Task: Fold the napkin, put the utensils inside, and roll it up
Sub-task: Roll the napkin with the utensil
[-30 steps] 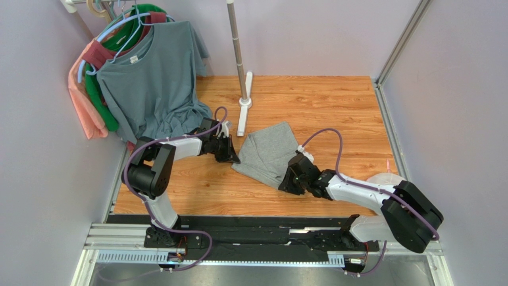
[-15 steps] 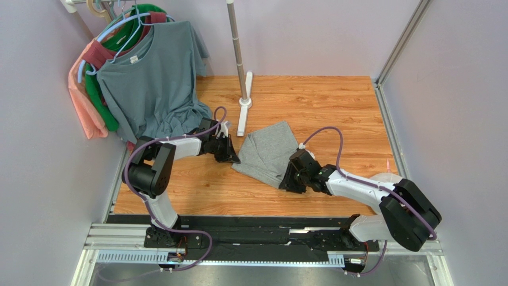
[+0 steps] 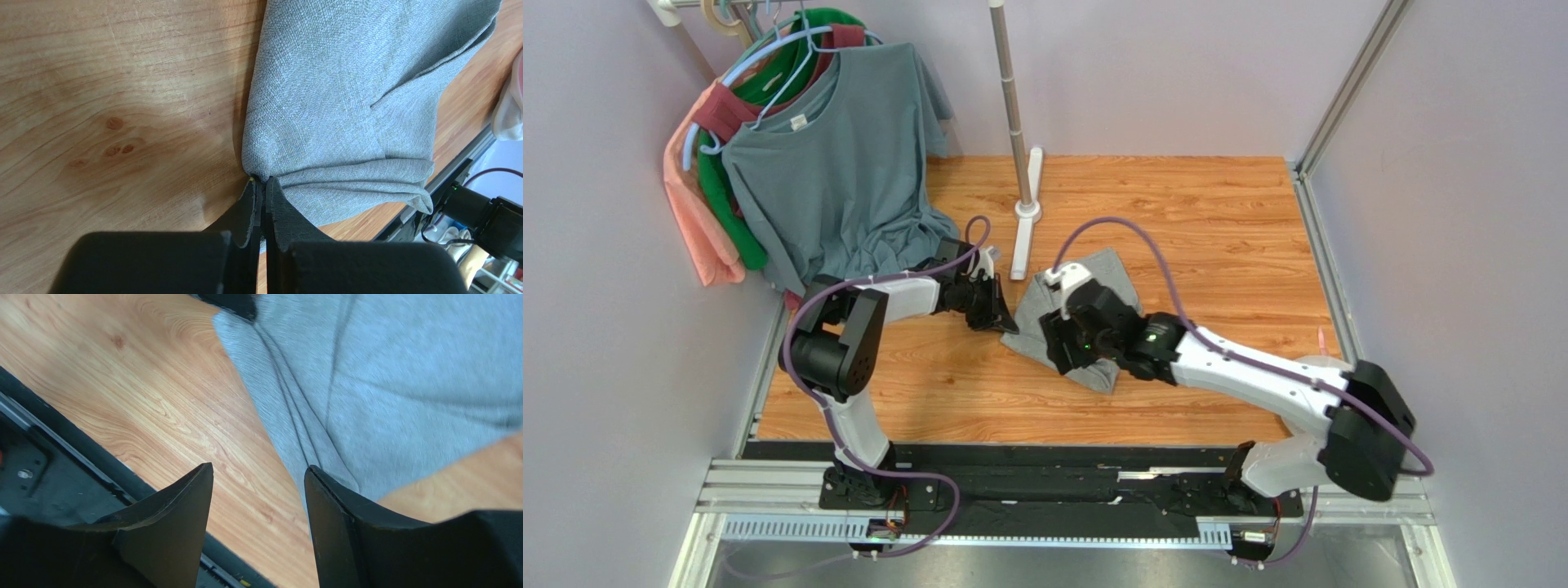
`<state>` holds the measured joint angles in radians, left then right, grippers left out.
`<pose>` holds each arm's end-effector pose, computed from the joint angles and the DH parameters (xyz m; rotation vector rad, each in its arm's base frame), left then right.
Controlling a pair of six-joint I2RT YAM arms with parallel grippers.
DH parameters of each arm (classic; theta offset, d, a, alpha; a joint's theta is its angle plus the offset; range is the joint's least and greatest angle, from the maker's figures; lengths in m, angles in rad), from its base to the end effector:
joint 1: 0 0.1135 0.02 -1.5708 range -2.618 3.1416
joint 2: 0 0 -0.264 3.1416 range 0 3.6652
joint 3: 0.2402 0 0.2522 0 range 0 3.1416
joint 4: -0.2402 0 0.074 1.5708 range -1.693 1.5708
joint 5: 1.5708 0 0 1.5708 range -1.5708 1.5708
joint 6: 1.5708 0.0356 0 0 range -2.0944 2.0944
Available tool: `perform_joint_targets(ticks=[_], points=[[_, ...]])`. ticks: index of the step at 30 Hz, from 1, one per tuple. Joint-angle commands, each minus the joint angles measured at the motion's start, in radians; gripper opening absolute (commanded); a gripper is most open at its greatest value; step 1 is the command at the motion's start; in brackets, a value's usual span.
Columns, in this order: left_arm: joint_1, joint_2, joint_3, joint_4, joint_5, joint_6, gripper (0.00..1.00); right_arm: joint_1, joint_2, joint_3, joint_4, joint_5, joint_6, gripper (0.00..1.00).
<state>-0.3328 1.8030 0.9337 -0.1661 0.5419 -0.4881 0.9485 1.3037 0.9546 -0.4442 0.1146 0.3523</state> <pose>0.3134 -0.1278 0.1321 -0.0043 2.7065 -0.9828 0.1652 0.2233 0.2628 -0.6544 2.3228 0.4882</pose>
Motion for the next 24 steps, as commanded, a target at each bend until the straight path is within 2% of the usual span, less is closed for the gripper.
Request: perform_joint_targets(ticks=[1, 4, 11, 24], points=[[0.005, 0.058, -0.010, -0.084, -0.154, 0.057, 0.00, 0.110, 0.191, 0.068, 0.080, 0.115, -0.275, 0.59], [0.005, 0.062, -0.003, -0.096, -0.157, 0.059, 0.00, 0.134, 0.252, 0.081, 0.148, 0.117, -0.326, 0.60], [0.005, 0.064, 0.001, -0.102, -0.158, 0.062, 0.00, 0.142, 0.376, 0.096, 0.170, 0.140, -0.391, 0.60], [0.005, 0.070, -0.001, -0.102, -0.160, 0.066, 0.00, 0.133, 0.457, 0.070, 0.200, 0.218, -0.424, 0.59]])
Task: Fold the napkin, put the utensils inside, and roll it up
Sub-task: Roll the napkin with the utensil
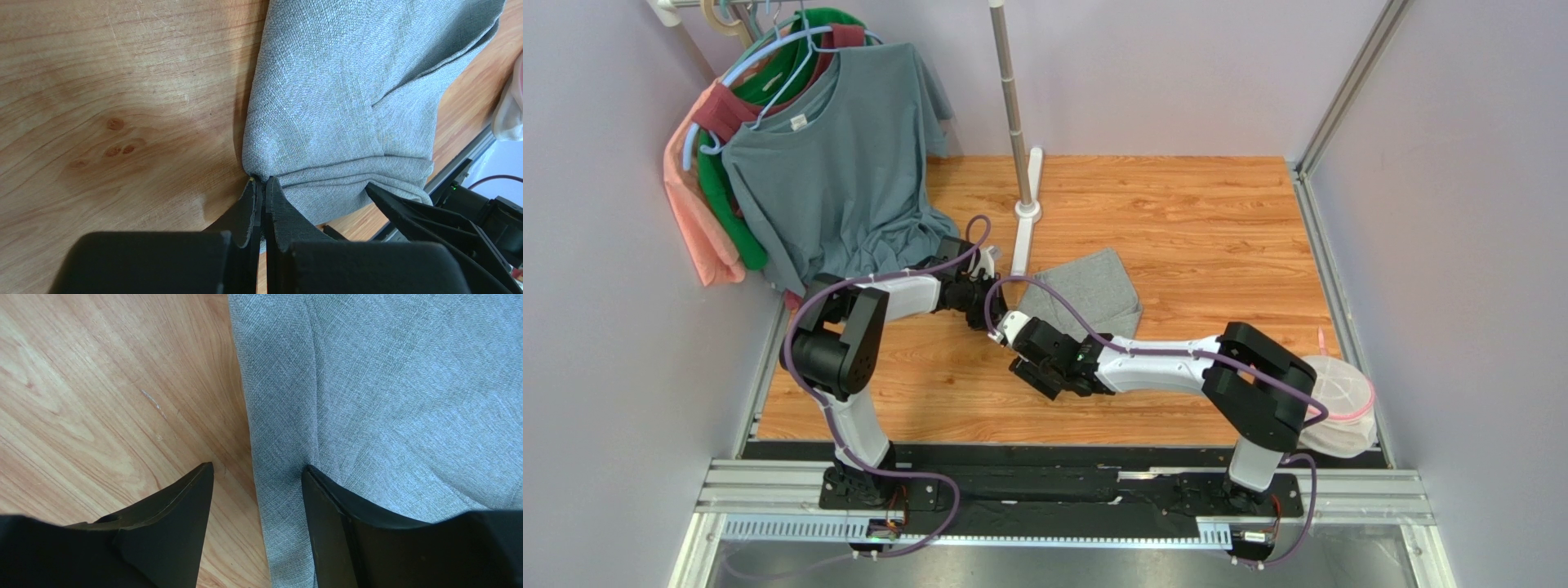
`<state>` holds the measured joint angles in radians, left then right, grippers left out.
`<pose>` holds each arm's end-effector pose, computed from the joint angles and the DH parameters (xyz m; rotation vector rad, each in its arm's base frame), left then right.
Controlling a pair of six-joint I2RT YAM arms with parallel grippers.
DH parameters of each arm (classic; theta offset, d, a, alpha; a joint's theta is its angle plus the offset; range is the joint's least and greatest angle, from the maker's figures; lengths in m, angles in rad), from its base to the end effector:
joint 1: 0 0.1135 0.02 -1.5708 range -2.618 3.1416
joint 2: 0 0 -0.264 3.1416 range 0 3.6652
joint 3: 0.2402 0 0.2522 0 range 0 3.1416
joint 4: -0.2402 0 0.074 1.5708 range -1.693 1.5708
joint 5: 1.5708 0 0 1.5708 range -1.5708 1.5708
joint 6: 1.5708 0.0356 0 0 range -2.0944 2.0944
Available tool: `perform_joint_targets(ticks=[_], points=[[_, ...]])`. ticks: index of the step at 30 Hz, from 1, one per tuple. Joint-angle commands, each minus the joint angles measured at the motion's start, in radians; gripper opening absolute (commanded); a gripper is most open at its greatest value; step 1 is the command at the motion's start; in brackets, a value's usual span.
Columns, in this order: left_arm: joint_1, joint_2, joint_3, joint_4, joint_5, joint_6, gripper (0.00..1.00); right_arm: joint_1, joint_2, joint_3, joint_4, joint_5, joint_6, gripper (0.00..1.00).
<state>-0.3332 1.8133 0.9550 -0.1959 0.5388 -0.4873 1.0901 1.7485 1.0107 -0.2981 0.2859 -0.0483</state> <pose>0.3159 -0.1287 0.1327 -0.0115 2.7256 -0.9747 0.1677 0.2999 0.1599 -1.2846 2.1935 0.0293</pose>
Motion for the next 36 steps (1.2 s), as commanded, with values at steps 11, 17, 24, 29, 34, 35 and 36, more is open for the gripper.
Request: perform_joint_targets(ticks=[11, 17, 24, 29, 34, 35, 36], points=[[0.005, 0.055, -0.018, -0.068, -0.145, 0.067, 0.00, -0.102, 0.085, 0.031, -0.084, -0.108, 0.042, 0.51], [0.005, 0.046, -0.022, -0.054, -0.135, 0.056, 0.00, -0.124, 0.124, 0.023, -0.177, -0.263, 0.079, 0.27], [0.005, -0.112, -0.088, 0.016, -0.184, 0.003, 0.43, -0.136, 0.141, 0.002, -0.233, -0.564, 0.156, 0.01], [0.006, -0.244, -0.163, 0.050, -0.284, -0.037, 0.56, -0.165, 0.120, 0.003, -0.225, -0.706, 0.199, 0.00], [0.006, -0.387, -0.281, 0.076, -0.344, -0.076, 0.57, -0.214, 0.140, -0.007, -0.170, -0.853, 0.232, 0.00], [0.006, -0.410, -0.324, 0.087, -0.347, -0.082, 0.57, -0.225, 0.154, -0.006, -0.159, -0.864, 0.235, 0.00], [0.006, -0.458, -0.344, 0.104, -0.339, -0.080, 0.58, -0.229, 0.161, -0.004, -0.157, -0.882, 0.234, 0.00]])
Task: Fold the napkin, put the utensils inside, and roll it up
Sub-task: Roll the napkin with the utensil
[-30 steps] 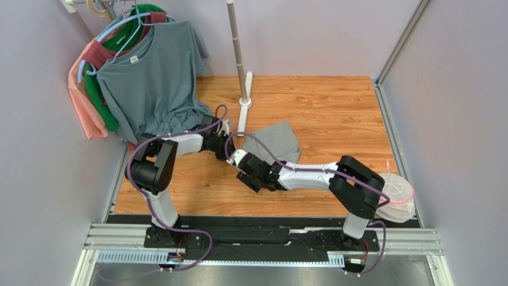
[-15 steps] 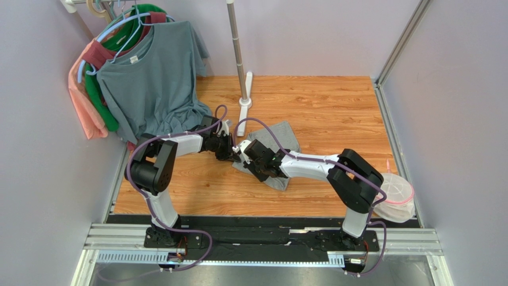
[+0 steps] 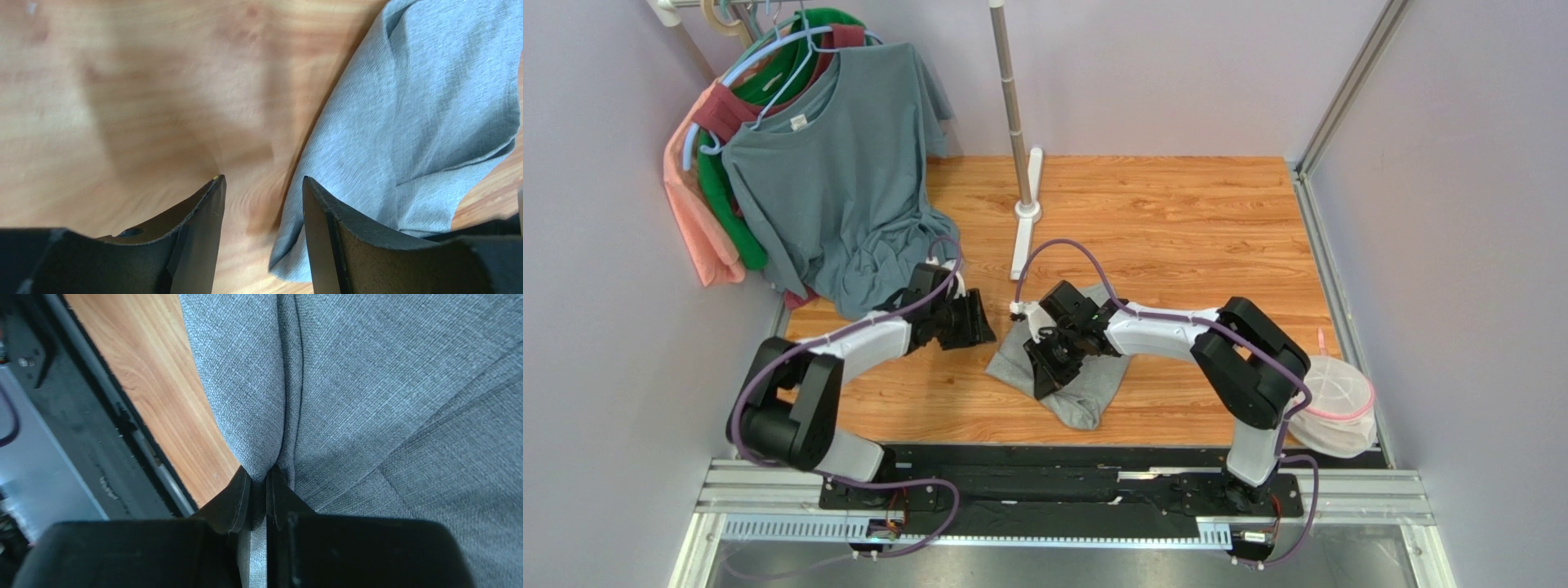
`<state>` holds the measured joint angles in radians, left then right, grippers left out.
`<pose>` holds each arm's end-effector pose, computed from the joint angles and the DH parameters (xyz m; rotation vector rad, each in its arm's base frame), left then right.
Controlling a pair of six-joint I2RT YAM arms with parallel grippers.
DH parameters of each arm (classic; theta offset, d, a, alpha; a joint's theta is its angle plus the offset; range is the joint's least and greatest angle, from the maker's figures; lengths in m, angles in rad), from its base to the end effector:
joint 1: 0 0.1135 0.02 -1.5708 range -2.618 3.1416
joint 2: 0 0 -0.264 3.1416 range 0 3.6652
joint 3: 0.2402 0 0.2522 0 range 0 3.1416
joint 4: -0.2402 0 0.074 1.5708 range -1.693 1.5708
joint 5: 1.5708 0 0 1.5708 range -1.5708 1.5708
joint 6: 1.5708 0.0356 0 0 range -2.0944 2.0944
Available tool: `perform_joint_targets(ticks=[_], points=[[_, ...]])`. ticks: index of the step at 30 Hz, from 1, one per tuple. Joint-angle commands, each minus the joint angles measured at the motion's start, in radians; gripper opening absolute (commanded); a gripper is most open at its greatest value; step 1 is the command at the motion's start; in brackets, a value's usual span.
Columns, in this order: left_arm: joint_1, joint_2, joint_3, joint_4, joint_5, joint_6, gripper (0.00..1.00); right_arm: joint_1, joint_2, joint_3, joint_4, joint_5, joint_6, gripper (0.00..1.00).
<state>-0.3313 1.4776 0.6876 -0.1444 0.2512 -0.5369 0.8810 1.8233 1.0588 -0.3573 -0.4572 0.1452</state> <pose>0.2571 -0.0978 0.1573 -0.1586 2.5878 -0.6556 0.2108 0.2802 0.1474 -1.1619 2.5951 0.8938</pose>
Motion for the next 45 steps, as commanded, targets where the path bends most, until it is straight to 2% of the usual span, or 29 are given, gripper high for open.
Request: perform_joint_targets(ticks=[1, 5, 9, 15, 19, 22, 27, 32, 45], points=[[0.005, -0.149, -0.097, 0.063, -0.041, -0.031, 0.58, -0.025, 0.094, -0.048, -0.098, -0.153, 0.040, 0.00], [0.005, -0.282, -0.235, 0.184, 0.022, -0.032, 0.58, -0.077, 0.160, -0.033, -0.072, -0.276, 0.050, 0.00], [0.005, -0.390, -0.304, 0.302, 0.077, -0.048, 0.59, -0.117, 0.217, -0.028, -0.046, -0.411, 0.056, 0.00], [0.003, -0.433, -0.347, 0.412, 0.174, 0.014, 0.59, -0.171, 0.312, 0.007, -0.023, -0.532, 0.054, 0.00], [-0.005, -0.435, -0.369, 0.517, 0.232, 0.061, 0.58, -0.192, 0.343, 0.027, -0.035, -0.535, 0.039, 0.00], [-0.028, -0.389, -0.361, 0.583, 0.273, 0.061, 0.58, -0.206, 0.361, 0.032, -0.035, -0.544, 0.042, 0.00], [-0.080, -0.212, -0.335, 0.730, 0.367, 0.028, 0.58, -0.221, 0.373, 0.036, -0.039, -0.560, 0.044, 0.00], [-0.107, -0.070, -0.309, 0.773, 0.431, 0.014, 0.56, -0.258, 0.390, 0.053, -0.051, -0.600, 0.047, 0.00], [-0.112, -0.066, -0.316, 0.698, 0.436, 0.054, 0.56, -0.333, 0.447, 0.090, -0.089, -0.666, 0.034, 0.00]])
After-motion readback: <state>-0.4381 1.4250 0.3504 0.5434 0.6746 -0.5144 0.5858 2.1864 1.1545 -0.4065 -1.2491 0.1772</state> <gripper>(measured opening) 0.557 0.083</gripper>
